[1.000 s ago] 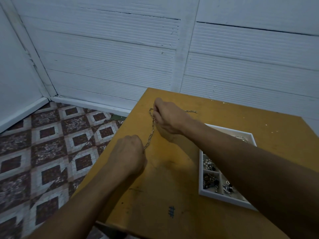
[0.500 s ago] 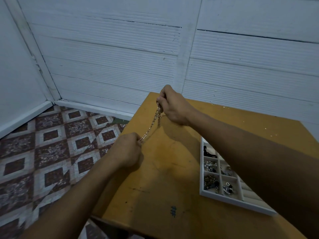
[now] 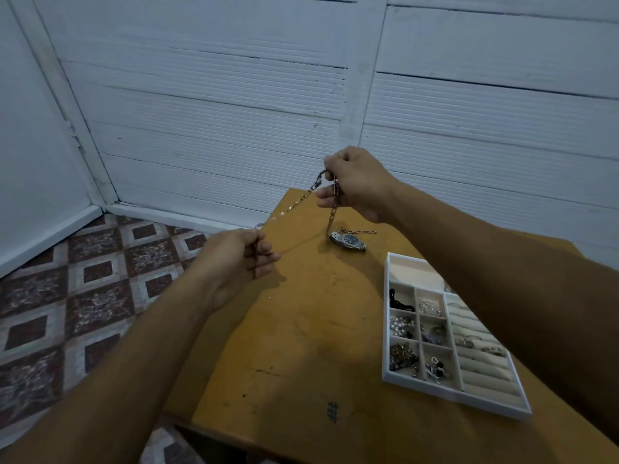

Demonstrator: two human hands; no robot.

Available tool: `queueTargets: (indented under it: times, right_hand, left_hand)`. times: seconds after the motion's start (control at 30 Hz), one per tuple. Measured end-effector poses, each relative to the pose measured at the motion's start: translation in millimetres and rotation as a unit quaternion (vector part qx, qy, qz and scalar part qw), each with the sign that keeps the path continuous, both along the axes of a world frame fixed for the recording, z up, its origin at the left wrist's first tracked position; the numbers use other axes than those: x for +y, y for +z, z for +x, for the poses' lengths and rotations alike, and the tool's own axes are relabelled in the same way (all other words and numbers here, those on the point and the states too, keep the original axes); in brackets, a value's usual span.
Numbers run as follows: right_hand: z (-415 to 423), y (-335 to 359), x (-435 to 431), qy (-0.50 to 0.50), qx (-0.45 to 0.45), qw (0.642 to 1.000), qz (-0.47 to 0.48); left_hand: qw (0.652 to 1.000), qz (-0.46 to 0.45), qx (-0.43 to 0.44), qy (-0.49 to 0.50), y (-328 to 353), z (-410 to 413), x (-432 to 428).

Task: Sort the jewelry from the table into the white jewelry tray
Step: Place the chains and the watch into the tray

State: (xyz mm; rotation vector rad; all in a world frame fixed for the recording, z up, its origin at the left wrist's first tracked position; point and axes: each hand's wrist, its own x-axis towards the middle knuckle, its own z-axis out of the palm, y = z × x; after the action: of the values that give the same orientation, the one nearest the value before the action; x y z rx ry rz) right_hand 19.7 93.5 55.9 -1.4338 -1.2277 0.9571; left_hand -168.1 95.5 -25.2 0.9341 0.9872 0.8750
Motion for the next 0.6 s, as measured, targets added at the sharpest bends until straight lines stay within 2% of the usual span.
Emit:
queueTargets:
  times: [0.1,0.3,0.6]
  right_hand:
    - [2.9,5.4,-7.0,0.009,-0.057,0.998,0.000]
    - [6.4,18.2,-36.3,0.037,-0.067,0.997,-0.003]
    - [18.5,35.7,-71.3,0.056,-0.095,0.993,0.030]
  left_hand:
    - [0.995,-0.051,-0.080,0.001,0.6,4.5,1.0]
    - [0.983,-0.080,-0.168,0.004,1.8,20.3,0.8]
    - [0.979,-0.083,-0.185,-0.022,7.0,49.8,-20.3]
